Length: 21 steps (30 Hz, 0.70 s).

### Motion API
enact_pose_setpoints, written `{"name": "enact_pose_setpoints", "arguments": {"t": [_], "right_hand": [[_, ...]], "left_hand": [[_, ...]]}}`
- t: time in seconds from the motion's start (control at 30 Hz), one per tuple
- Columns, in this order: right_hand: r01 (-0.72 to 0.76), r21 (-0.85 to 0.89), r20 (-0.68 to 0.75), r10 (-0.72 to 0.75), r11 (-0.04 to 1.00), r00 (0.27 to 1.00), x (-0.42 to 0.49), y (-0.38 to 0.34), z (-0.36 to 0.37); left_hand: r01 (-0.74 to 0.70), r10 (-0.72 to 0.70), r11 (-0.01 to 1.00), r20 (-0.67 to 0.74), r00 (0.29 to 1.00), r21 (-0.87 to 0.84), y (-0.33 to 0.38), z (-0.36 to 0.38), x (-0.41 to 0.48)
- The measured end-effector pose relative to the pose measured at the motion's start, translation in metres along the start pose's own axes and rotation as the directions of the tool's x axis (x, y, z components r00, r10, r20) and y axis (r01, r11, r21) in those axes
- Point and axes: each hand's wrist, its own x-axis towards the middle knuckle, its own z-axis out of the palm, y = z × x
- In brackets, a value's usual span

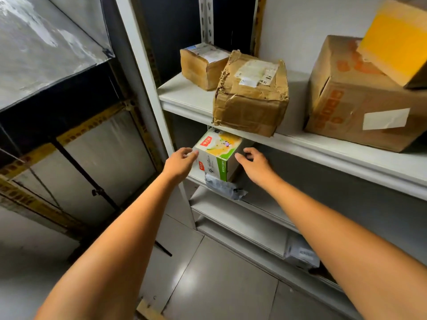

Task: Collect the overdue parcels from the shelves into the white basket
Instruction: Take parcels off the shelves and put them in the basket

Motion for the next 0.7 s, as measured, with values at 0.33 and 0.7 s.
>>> {"name": "enact_pose_setpoints", "arguments": {"t": [0.33,0.7], "right_hand": [[-0.172,0.419,0.029,0.177,0.892,0.984,0.013,-0.003,0.014],[-0.129,0.35,0.025,0.128,0.928,0.991,-0.018,0.015,0.013]], "left_hand": [[0.075,-0.039,0.952,0.127,0.991,-0.297,0.001,0.016,0.015],[0.207,-0.062,0.862,0.31,0.949,-0.462,-0.016,0.02,-0.033]]}}
